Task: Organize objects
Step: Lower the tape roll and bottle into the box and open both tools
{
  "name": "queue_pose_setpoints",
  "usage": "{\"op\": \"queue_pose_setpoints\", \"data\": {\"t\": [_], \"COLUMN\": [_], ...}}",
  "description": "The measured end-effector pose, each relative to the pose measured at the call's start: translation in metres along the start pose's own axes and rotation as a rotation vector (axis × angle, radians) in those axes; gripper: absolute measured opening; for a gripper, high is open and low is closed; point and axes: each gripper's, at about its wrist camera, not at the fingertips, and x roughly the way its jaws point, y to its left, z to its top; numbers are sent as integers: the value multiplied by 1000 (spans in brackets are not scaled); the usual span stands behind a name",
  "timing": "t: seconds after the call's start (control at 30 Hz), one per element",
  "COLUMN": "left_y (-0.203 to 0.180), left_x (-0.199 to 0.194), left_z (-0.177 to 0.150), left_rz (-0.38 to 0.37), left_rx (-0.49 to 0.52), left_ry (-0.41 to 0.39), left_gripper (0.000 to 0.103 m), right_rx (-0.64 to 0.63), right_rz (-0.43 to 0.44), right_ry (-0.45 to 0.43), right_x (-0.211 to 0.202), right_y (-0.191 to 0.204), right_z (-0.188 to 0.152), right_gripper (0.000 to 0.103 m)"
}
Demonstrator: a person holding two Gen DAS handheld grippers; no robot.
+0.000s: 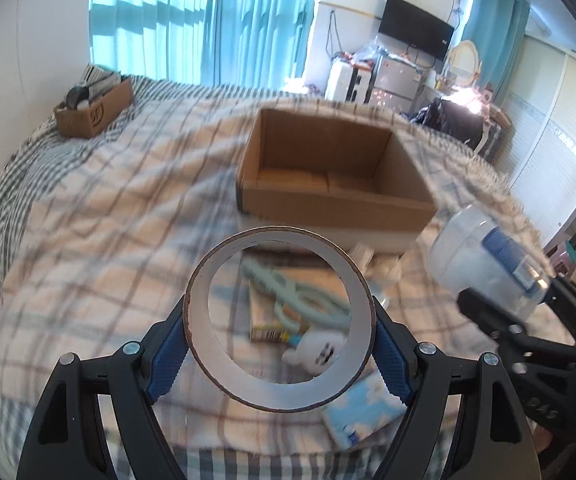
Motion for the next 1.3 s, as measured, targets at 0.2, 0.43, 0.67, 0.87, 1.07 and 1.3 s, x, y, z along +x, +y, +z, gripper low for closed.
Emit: {"op": "queue_pose_setpoints", "data": {"t": [0.2,0.43,0.67,0.87,1.07,1.3], "left_y": [-6,-18,-30,-29,-29,-31], "left_x": [-1,37,108,155,180,161], "left_z": [58,121,151,149,139,129], "left_rz": [-26,-12,28,-4,-30,-55], "left_rx": [15,72,142,161,159,142], "left_ry": [-55,-100,-47,3,28,2], "left_gripper": [83,83,83,83,84,103], "right_rx": [-33,-7,46,84,89,160], "right_rz": [-21,-29,-20,-18,-4,-55], "right_ry": [-98,-142,-99,-53,-26,-93], "right_x": [-18,13,83,136,163,135], "right_y": [-7,-30,-55,-72,-73,-84], "right_z": [55,115,149,150,137,134], "right_gripper": [61,61,61,61,62,91]}}
